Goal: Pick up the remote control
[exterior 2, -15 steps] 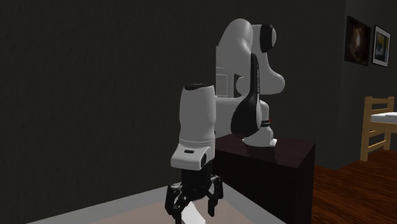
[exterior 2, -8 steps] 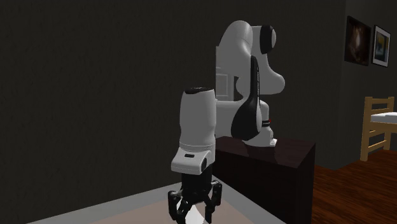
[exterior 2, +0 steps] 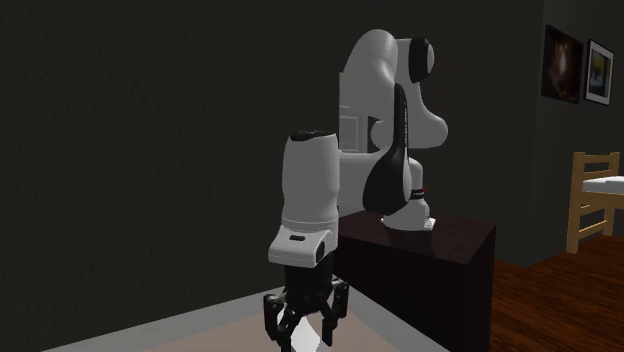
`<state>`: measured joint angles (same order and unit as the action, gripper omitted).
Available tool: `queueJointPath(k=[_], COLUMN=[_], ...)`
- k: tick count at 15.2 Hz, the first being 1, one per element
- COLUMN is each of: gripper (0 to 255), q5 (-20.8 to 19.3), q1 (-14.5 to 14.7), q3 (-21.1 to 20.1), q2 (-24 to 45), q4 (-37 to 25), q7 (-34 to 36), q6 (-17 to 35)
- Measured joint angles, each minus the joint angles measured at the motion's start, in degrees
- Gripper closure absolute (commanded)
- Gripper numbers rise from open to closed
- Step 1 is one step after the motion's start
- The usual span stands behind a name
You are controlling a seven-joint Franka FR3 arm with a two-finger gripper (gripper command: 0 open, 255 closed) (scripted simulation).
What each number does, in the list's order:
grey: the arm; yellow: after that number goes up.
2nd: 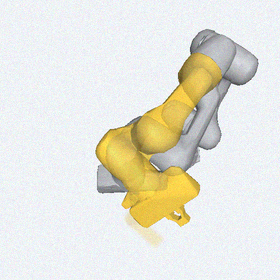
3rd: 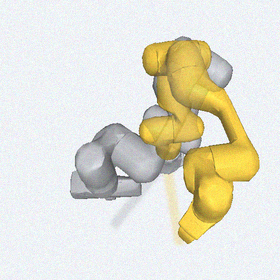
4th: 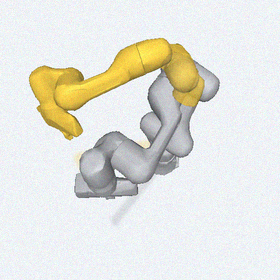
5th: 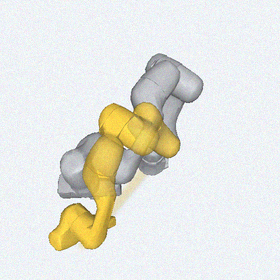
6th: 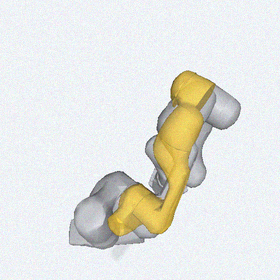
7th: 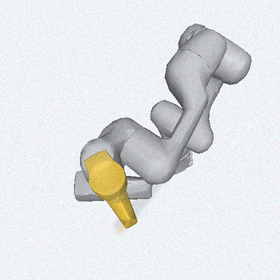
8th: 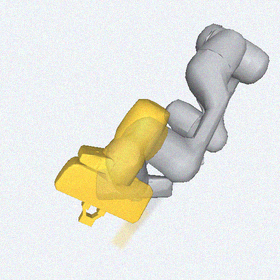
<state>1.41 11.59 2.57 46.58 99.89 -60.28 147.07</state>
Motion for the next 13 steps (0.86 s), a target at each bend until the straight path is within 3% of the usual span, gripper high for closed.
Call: queueJointPath(k=[13], gripper=[255], q5=[-0.28], q1=[0.28], q3=[0.32], q2=[-8.15], q4=[2.69], q7=[0.08], q6=[-5.44])
